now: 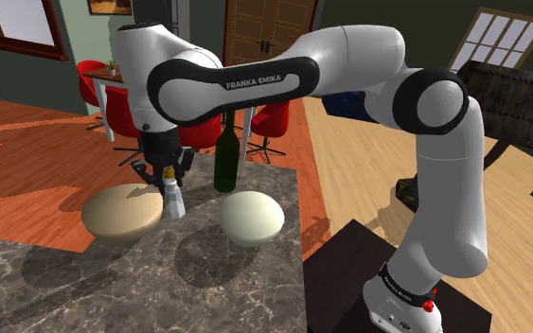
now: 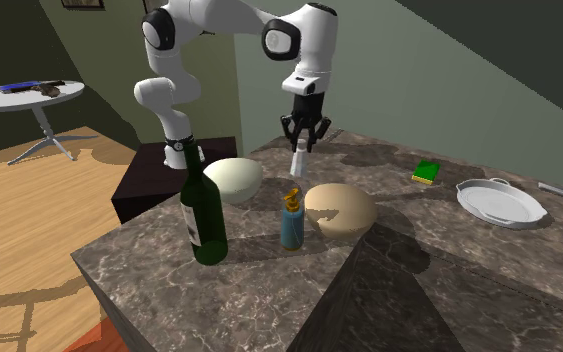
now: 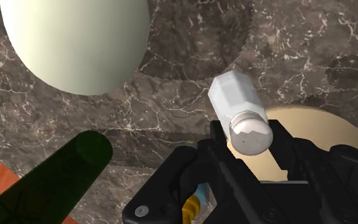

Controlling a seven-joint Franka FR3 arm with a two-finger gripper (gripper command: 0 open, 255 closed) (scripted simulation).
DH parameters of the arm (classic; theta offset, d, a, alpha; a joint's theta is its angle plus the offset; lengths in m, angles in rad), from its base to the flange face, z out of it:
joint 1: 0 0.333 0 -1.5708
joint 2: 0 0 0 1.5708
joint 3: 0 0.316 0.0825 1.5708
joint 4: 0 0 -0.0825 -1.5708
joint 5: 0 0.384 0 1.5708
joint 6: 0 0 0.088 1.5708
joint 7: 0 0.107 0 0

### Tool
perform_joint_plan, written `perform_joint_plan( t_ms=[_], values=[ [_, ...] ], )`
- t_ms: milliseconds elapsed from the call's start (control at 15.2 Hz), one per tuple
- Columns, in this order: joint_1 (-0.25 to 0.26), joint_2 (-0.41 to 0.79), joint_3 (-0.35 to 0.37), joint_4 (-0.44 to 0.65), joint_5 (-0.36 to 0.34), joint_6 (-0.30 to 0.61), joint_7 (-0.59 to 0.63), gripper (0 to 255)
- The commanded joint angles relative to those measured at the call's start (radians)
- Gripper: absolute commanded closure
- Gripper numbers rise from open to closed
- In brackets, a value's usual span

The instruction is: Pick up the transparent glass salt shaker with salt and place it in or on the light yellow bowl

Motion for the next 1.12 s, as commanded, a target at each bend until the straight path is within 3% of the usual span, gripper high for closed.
perform_joint_plan(
  t_ms=[0, 462, 726, 1056],
  values=[
    [0.003, -0.001, 0.001, 0.025, 0.001, -0.025, -0.003, 255],
    [0.015, -0.002, 0.004, 0.113, 0.005, -0.112, -0.013, 255],
    [-0.088, -0.189, 0.016, -0.125, 0.082, -0.040, -0.073, 255],
    [-0.179, -0.405, -0.001, -0.356, 0.182, 0.010, -0.182, 255]
  ],
)
